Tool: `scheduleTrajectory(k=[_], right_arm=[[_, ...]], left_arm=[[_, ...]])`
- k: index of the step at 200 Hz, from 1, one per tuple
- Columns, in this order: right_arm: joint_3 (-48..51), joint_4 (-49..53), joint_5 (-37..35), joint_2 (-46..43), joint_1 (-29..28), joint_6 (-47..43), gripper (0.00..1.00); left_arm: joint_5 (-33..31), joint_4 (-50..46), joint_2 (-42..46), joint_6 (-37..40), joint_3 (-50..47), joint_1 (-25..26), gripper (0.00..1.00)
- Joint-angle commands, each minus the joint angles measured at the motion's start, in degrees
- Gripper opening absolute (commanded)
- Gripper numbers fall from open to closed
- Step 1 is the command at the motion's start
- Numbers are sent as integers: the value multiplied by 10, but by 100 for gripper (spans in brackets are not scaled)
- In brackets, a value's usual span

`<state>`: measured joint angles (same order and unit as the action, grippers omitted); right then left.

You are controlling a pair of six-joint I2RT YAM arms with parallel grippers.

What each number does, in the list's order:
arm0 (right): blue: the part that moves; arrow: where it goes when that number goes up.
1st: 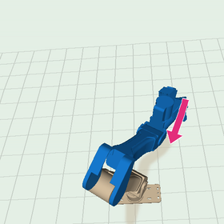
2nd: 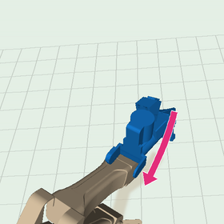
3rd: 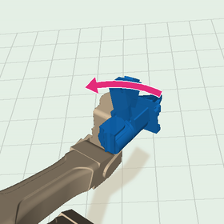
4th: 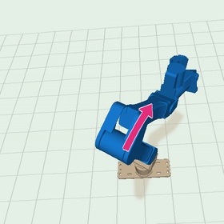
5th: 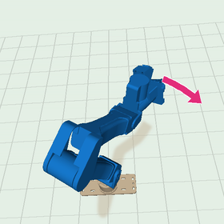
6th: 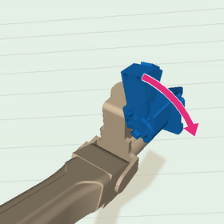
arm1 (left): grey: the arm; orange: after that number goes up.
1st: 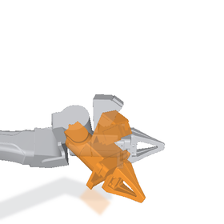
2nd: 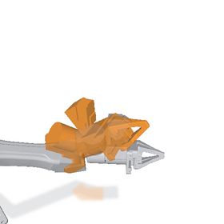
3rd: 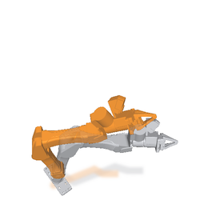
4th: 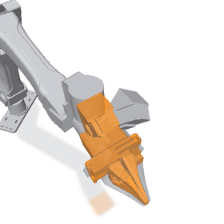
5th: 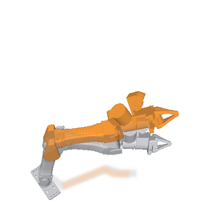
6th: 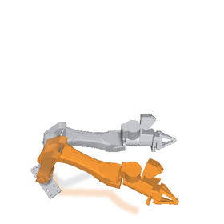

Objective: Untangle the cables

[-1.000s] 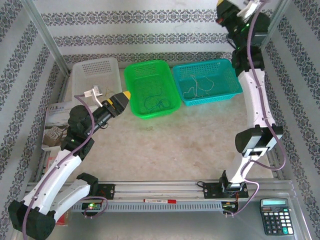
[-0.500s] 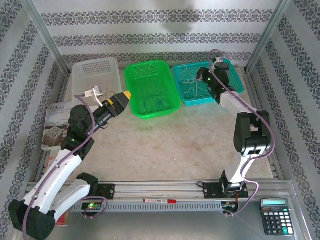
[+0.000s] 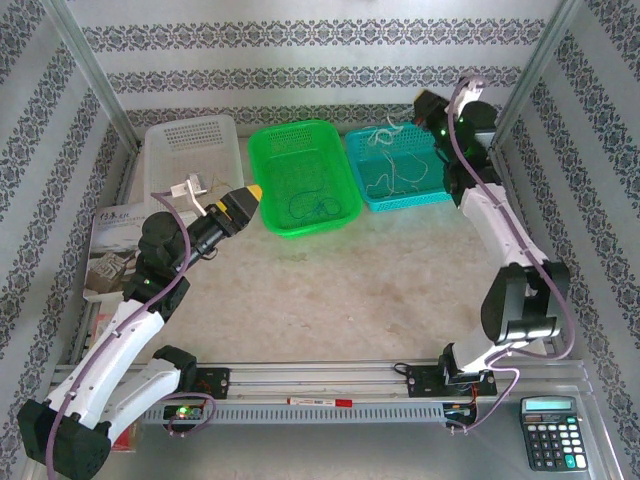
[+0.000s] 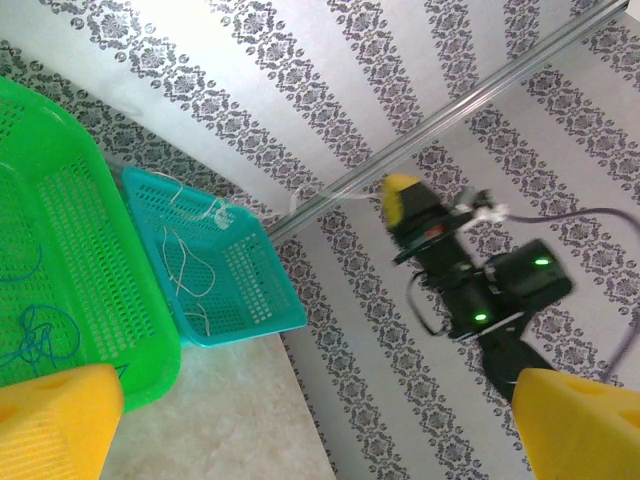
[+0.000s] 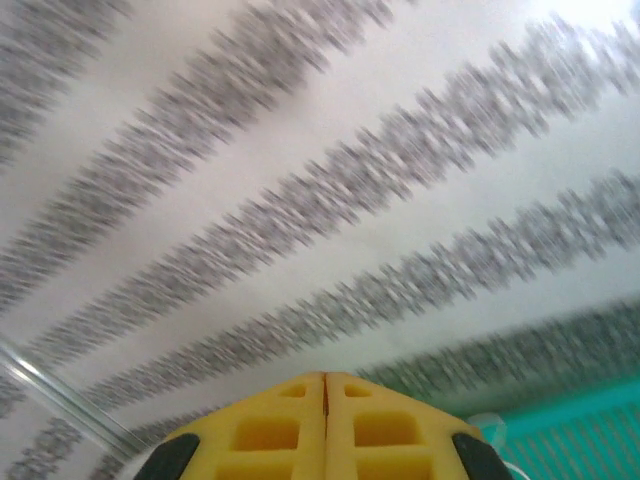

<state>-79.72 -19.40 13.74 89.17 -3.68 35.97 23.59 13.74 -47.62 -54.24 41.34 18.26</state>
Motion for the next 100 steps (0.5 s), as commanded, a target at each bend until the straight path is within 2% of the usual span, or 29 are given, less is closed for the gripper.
scheduleTrajectory(k=[1,100], right_arm=[[-54,-15,-18,-21,-6,-31,0],[-227,32,-25,50,16,-48,0]], left_arm=[[8,20,8,-8,-6,-6,100],[3,6,23,-6,-7,-6,100]])
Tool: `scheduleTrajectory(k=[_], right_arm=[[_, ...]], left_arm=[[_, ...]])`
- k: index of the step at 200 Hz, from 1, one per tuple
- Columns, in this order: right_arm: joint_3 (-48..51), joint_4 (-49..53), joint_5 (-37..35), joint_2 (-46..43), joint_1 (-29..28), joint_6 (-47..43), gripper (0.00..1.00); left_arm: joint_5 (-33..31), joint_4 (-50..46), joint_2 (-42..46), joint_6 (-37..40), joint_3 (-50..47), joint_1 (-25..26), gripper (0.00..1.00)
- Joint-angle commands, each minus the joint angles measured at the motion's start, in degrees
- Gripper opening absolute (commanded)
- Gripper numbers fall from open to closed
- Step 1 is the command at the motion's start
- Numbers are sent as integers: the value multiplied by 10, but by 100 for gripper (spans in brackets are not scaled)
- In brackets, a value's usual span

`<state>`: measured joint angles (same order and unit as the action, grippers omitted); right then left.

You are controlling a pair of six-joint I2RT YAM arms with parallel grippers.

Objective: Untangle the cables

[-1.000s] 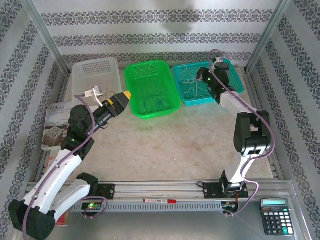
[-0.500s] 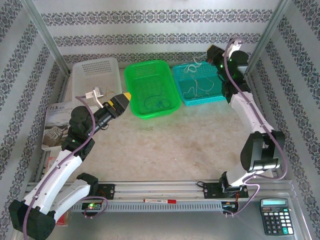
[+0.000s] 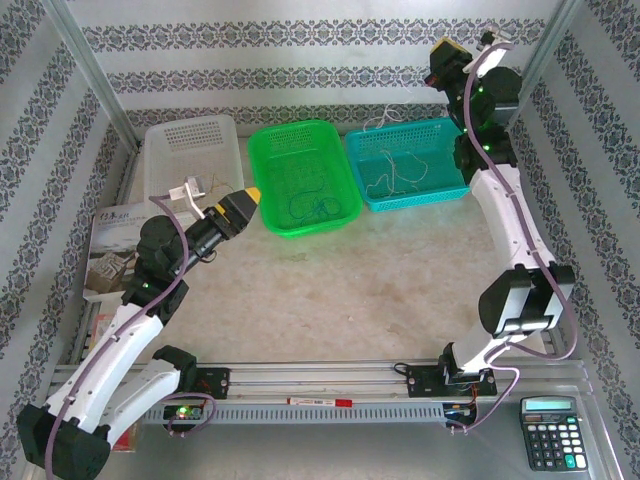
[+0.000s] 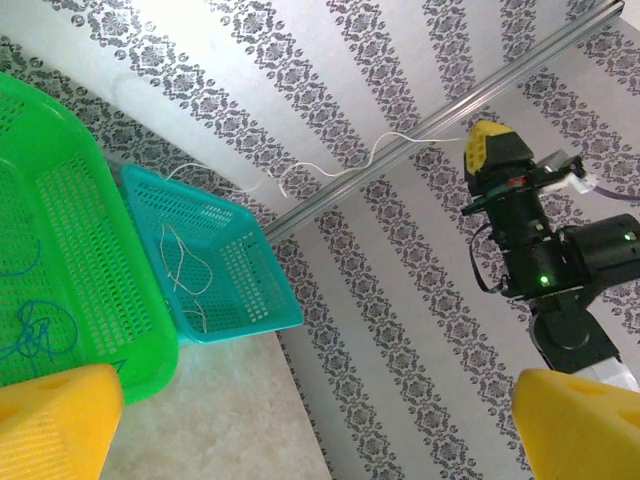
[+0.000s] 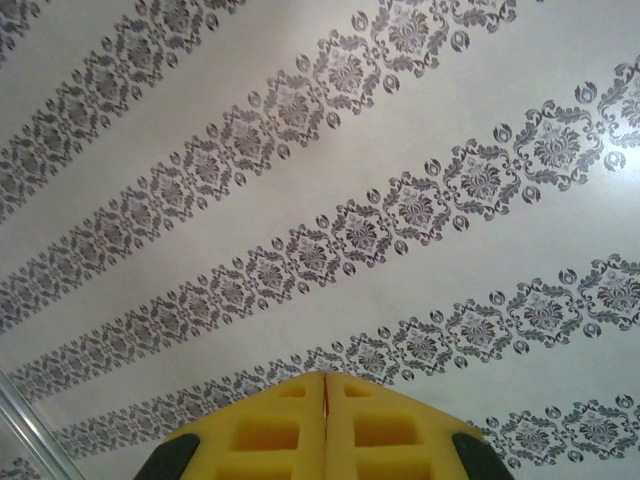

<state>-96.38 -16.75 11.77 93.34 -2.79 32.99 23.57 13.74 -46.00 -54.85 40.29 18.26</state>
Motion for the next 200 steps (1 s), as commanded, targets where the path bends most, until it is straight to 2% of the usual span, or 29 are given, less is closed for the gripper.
scheduleTrajectory(k=[1,51,138,200], right_arm=[[-63,7,-5,8,7,-19,0],[-168,54,-7,34,10,-52,0],[-185,62,-23,43,16,-63,0],[-251,86,-39,35,20,-102,0]], left_arm=[[3,6,6,0,3,-6,100],[3,20,1,-7,-3,-6,100],[1,21,1,-10,-4,-6,100],[3,24,-8,-8,2,-5,100]])
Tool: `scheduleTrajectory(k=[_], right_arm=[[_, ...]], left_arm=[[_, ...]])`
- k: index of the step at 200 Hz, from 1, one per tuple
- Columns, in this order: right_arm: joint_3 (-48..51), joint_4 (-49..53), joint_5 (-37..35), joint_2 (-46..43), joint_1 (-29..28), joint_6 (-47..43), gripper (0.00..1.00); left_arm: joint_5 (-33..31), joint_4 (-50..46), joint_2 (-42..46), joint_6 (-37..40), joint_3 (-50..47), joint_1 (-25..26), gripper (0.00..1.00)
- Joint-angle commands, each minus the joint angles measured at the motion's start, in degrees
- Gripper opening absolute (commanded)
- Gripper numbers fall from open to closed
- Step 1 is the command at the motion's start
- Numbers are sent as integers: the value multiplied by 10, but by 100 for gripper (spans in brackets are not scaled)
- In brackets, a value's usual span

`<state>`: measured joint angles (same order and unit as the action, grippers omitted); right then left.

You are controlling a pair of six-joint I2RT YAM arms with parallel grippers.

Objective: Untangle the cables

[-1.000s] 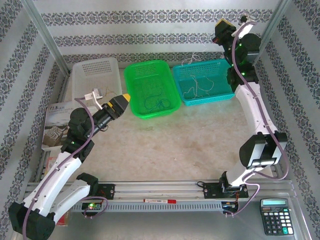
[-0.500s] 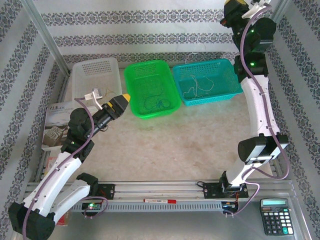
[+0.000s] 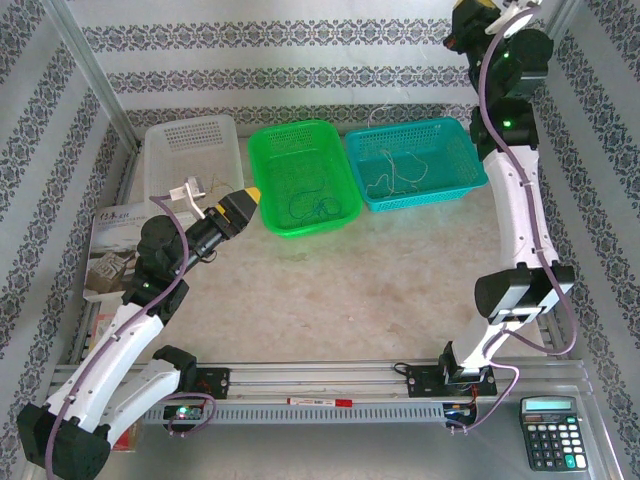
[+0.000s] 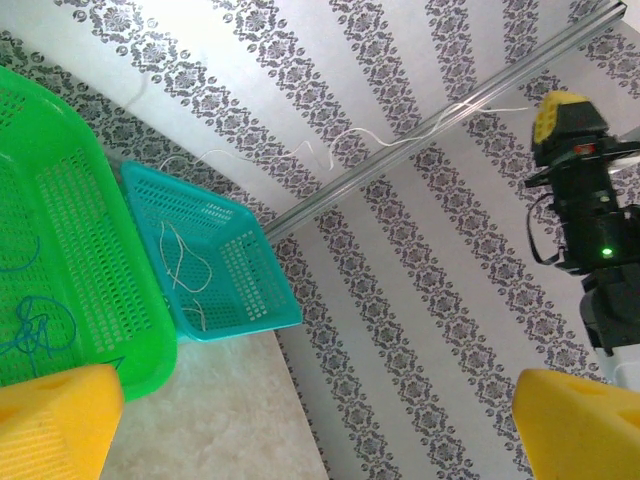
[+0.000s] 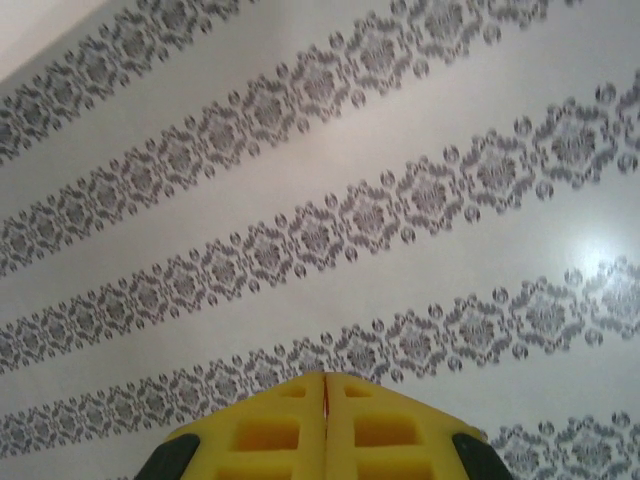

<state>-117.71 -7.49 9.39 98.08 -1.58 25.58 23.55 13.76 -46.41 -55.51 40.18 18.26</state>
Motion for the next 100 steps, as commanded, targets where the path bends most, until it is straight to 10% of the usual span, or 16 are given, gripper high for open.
scheduleTrajectory(k=[1,100], right_arm=[[-37,-6,-16,-12,8,-29,0],[-44,-14,-27,-18,20,-20,0]], left_arm=[[2,25,-4,-2,3,-5,100],[4,24,-7,-4,6,-5,100]])
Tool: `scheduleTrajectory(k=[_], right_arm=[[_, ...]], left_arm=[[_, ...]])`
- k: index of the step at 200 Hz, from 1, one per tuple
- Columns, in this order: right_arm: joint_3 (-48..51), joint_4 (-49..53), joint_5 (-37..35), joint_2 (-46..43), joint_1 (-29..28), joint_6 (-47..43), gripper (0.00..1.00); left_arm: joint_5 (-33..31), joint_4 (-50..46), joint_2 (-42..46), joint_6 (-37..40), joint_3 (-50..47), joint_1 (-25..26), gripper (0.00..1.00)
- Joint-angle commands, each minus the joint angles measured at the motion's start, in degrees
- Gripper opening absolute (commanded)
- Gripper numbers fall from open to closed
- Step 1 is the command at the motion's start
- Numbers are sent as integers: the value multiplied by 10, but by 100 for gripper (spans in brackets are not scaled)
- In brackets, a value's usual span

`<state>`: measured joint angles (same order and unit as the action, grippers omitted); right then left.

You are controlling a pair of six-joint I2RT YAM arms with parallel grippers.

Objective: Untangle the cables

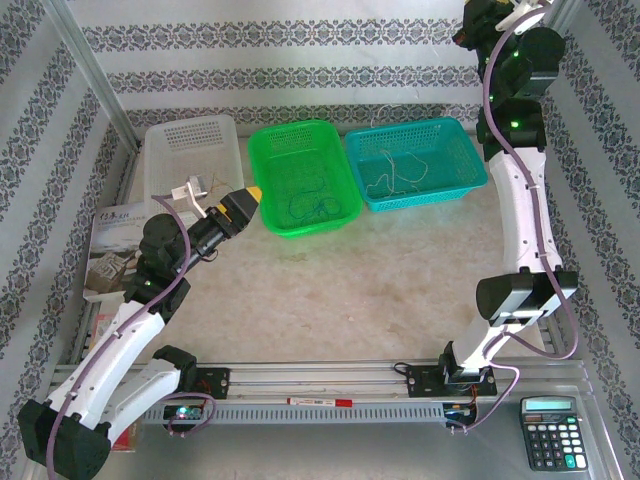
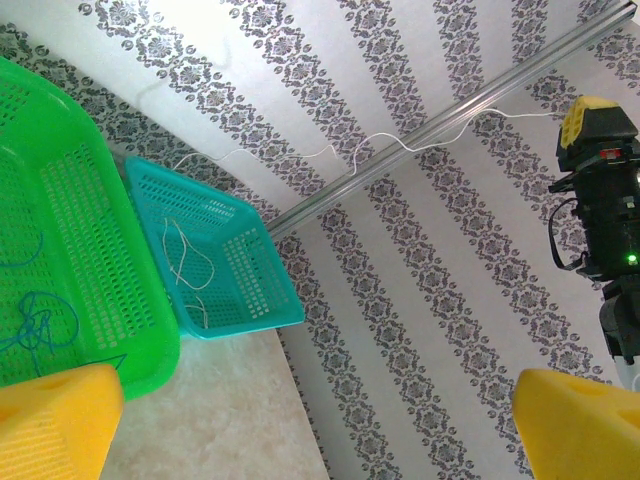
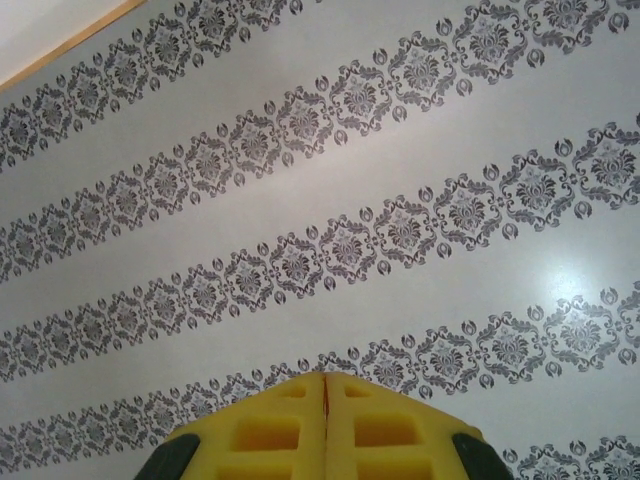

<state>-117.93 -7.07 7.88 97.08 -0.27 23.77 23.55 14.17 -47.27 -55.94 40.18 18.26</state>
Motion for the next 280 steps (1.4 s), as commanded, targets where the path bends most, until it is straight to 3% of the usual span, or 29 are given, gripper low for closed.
scheduleTrajectory(k=[1,40,90,181,244,280], right_arm=[[-44,-18,-12,-7,7,-2,0],[-73,-3,-11,-7,11,-14,0],[80,-56,-26,-49,13,1,0],[11,-62,-35,-98,30,-26,0],[183,-95,-28,-137,28,0,0],[322,-95,-33,-128,-20,-20,0]], left_arm=[[4,20,1,0,7,-5,100],[5,42,-9,-8,1,-6,100],[3,36,3,-12,-8,-5,100],[1,48,7,-18,-18,-6,100],[0,36,21,-20,-18,-6,100],[-1,53,21,-31,-30,-5,100]])
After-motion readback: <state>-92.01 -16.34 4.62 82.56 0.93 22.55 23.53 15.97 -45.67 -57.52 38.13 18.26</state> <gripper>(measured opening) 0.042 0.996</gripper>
